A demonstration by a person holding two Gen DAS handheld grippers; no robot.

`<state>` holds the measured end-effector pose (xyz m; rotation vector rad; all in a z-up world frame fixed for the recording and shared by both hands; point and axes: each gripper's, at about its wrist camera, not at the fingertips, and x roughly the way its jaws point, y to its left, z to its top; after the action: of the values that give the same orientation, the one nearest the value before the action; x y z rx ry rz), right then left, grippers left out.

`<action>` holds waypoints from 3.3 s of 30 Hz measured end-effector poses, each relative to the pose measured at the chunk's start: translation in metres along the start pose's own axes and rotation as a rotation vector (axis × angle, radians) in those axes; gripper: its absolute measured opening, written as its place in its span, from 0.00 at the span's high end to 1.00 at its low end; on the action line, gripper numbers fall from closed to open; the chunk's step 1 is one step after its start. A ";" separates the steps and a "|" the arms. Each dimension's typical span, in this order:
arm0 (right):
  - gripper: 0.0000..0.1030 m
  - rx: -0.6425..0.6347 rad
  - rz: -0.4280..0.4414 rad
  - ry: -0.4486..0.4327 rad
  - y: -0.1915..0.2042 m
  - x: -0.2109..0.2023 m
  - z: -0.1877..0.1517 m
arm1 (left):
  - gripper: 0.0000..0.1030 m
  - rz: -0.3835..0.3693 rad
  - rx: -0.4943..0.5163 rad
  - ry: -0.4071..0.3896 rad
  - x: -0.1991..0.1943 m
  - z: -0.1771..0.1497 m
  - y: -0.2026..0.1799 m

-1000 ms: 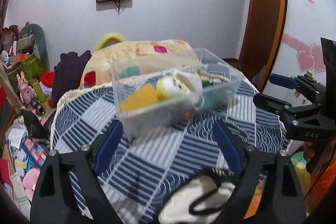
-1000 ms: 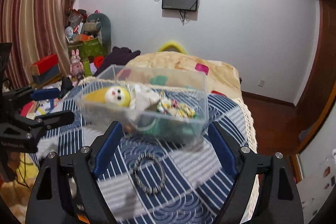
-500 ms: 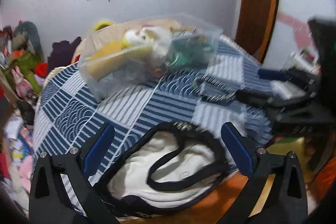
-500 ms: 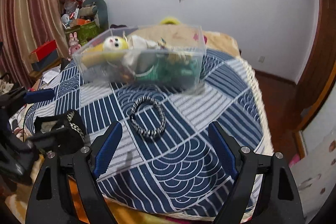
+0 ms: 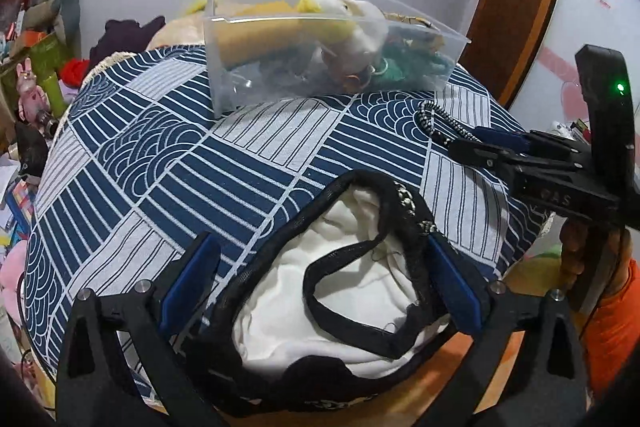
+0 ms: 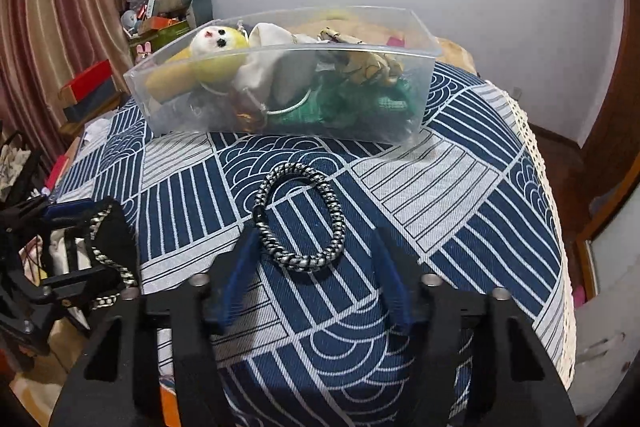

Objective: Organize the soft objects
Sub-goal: 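Grasp the black eye mask with the left tool while the right tool grasps the braided bracelet, then carry the eye mask and bracelet into the box and open both tools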

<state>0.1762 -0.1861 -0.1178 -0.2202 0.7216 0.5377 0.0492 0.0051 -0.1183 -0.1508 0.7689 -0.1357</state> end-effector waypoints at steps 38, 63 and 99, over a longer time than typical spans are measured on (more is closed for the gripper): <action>0.85 0.019 0.006 -0.235 0.004 -0.065 0.048 | 0.83 0.012 -0.002 -0.269 -0.058 0.092 0.008; 0.85 0.061 0.028 -0.186 0.013 0.017 0.103 | 0.82 0.197 -0.129 -0.288 0.029 0.159 0.048; 0.45 0.040 0.008 -0.390 0.007 -0.098 0.078 | 0.29 0.103 0.008 -0.427 -0.103 0.107 -0.005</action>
<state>0.1556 -0.1893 0.0058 -0.0708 0.3535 0.5533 0.0505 0.0277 0.0290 -0.1265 0.3494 -0.0069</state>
